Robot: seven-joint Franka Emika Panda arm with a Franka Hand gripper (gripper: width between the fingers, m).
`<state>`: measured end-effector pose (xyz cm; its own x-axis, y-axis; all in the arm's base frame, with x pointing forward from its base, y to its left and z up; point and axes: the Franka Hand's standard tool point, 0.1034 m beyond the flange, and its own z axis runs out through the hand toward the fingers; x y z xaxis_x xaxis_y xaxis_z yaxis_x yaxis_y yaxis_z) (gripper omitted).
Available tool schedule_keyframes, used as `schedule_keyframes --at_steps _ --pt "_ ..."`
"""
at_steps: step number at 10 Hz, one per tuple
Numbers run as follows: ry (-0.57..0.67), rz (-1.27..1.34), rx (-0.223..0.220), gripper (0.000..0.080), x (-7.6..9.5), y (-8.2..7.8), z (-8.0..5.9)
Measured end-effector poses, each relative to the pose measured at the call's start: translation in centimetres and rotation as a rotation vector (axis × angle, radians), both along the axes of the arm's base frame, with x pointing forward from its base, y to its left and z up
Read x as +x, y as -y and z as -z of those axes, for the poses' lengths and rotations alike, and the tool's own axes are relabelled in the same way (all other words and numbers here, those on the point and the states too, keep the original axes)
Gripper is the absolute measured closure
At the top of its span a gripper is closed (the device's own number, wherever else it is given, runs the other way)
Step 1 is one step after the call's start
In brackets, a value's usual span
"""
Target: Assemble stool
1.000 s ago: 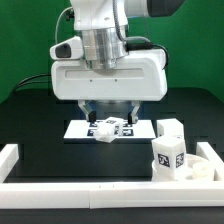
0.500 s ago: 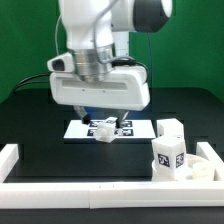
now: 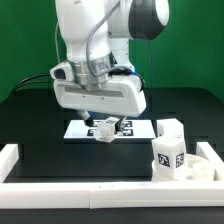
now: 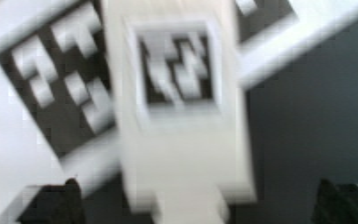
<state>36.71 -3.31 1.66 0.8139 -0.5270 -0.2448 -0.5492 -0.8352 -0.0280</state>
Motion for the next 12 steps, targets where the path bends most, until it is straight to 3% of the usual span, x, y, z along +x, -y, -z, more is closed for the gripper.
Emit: schedule_keyframes --at_steps 1,2,3,4,5,6,9,12 --pt "-0.020 0.007 -0.006 0.0150 -0.9 -0.6 0.5" --pt "-0.026 0.007 -0.008 0.0277 -0.9 -0.9 0.7" --pt "-0.024 0.010 -0.008 0.0277 -0.8 -0.7 0.6" --pt "-0.025 0.010 -0.008 0.0415 -0.9 -0.7 0.6" --pt "-0.025 0.009 -0.008 0.0469 -0.9 -0.7 0.6" --pt "-0.019 -0.021 -0.002 0.0469 -0.8 -0.7 0.6" --pt "0.118 -0.386 0.046 0.0469 3.3 0.8 -0.9" --pt "0.149 -0.624 0.079 0.0469 3.2 1.2 -0.8"
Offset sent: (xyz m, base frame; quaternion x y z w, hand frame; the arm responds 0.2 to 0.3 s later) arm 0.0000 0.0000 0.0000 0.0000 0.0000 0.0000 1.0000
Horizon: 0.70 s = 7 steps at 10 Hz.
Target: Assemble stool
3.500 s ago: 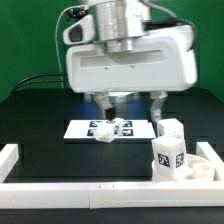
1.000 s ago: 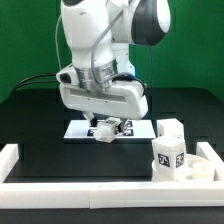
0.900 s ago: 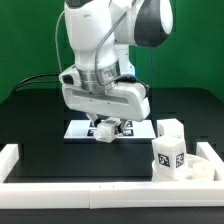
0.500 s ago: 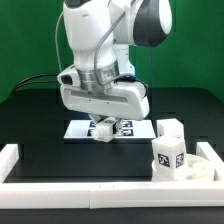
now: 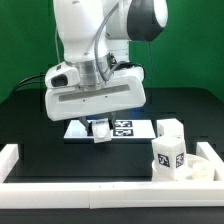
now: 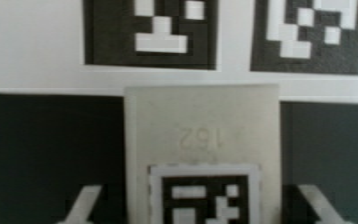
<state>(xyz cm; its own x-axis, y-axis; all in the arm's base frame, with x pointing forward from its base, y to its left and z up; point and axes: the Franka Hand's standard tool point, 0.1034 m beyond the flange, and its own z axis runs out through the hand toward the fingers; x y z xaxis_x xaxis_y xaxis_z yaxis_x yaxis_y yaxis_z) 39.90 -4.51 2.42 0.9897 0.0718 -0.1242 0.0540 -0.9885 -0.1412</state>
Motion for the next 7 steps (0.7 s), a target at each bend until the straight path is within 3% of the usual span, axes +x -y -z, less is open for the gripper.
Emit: schedule_keyframes --at_steps 2,5,7 --pt "0.011 -0.171 -0.002 0.0469 0.2 0.1 -0.1" --pt "0.029 -0.723 -0.045 0.0469 3.1 -0.5 -0.6" --pt "0.024 -0.826 -0.025 0.0469 2.7 0.0 -0.3"
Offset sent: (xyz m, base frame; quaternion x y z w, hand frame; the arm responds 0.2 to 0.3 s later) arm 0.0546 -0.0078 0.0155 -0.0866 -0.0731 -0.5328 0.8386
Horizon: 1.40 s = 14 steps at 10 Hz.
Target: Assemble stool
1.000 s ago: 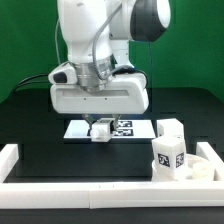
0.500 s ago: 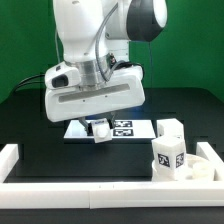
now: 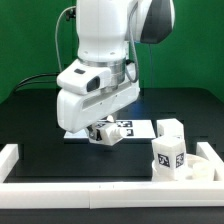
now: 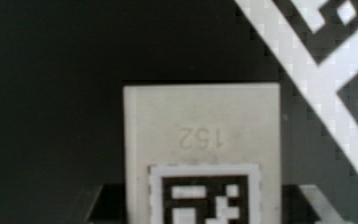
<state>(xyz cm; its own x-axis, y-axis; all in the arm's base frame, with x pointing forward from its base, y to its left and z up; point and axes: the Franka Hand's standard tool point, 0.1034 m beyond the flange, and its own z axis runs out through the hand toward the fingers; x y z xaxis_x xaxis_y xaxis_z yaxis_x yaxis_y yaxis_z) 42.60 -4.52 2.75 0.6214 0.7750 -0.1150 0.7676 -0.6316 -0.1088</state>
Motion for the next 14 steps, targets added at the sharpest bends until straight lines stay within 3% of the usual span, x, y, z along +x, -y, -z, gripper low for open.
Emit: schedule_keyframes --at_steps 2,4,6,10,12,14 --pt "-0.002 -0.139 0.016 0.0468 -0.1 0.5 0.2" --pt "-0.014 -0.567 0.046 0.0468 0.2 3.2 0.9" --pt "0.008 -0.861 0.027 0.0468 1.5 3.1 0.9" --pt "-0.019 -1.063 0.032 0.0468 1.3 3.9 0.9" --pt "-0.053 -1.376 0.045 0.0468 1.4 4.5 0.8" --pt "-0.045 -1.508 0.040 0.0468 1.4 4.8 0.9"
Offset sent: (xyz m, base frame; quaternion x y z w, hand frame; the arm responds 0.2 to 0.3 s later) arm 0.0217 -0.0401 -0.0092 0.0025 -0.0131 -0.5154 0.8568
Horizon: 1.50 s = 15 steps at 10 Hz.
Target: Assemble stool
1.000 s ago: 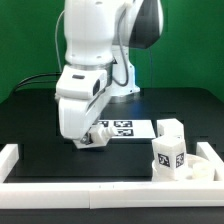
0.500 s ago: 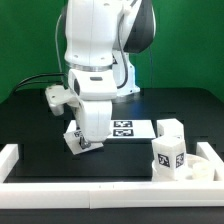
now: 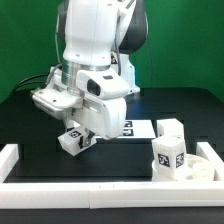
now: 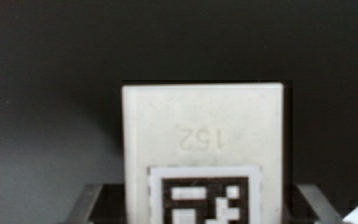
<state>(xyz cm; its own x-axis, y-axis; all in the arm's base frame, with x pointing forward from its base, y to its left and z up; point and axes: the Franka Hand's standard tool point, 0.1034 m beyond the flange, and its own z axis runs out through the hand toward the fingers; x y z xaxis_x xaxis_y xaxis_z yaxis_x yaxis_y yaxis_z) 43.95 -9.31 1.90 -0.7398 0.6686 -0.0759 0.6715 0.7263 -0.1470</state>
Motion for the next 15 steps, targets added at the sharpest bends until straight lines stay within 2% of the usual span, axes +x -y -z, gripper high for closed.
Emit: schedule_keyframes --at_steps 2,4,5,7,9,10,13,14,15 --pt "-0.001 -0.007 -0.005 0.0468 0.0 0.2 0.0" --pt "0.007 0.087 -0.015 0.0228 0.1 0.4 -0.8" --pt "0.010 0.184 -0.026 0.0174 0.0 0.6 -1.5" --pt "0.062 0.543 -0.067 0.0155 1.0 0.4 -2.7" --pt "0.114 0.820 -0.108 0.0151 2.7 -0.7 -2.9" --pt "0.129 0.850 -0.109 0.0150 3.3 -0.7 -2.9" --pt "0.154 0.959 -0.105 0.0150 3.3 -0.6 -2.9" --pt "0.167 1.096 -0.115 0.0150 3.4 -0.6 -3.0" --pt "0.189 1.258 -0.129 0.0150 4.4 -0.4 -3.8"
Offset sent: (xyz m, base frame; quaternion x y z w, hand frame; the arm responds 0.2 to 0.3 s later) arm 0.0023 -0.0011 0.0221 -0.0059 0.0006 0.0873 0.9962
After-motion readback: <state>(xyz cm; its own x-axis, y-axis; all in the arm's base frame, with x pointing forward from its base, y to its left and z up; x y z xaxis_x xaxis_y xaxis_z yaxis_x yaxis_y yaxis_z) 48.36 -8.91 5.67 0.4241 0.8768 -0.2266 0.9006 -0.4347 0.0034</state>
